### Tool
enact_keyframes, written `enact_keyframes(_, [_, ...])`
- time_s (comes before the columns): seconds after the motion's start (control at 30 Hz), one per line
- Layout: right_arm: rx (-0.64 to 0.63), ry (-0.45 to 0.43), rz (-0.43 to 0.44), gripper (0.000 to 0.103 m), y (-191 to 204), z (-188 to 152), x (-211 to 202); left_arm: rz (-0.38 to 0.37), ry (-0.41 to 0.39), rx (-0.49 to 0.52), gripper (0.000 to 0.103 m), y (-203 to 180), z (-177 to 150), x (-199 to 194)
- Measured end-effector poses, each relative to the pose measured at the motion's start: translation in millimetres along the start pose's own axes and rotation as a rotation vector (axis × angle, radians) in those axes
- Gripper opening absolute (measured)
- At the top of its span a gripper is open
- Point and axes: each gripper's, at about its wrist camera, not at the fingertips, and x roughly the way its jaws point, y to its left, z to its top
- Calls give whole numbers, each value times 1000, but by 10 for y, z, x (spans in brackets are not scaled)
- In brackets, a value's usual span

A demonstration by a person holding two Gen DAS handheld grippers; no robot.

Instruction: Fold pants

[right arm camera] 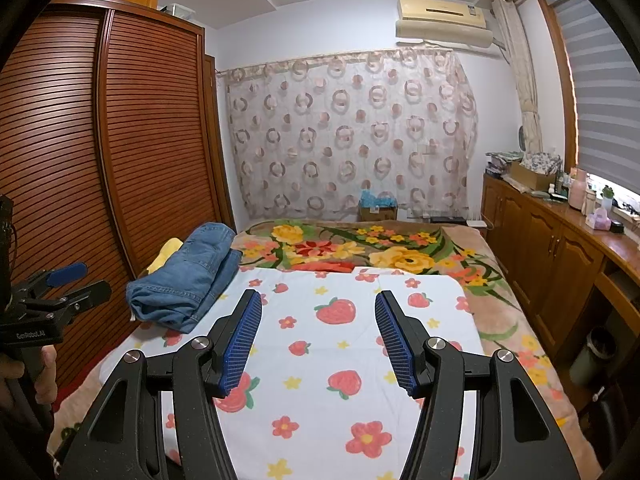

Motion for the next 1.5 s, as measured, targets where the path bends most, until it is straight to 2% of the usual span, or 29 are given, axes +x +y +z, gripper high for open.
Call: enact_keyframes(1.5, [0, -3, 3, 61, -21, 4, 0, 5, -6, 0, 103, 42, -16, 5])
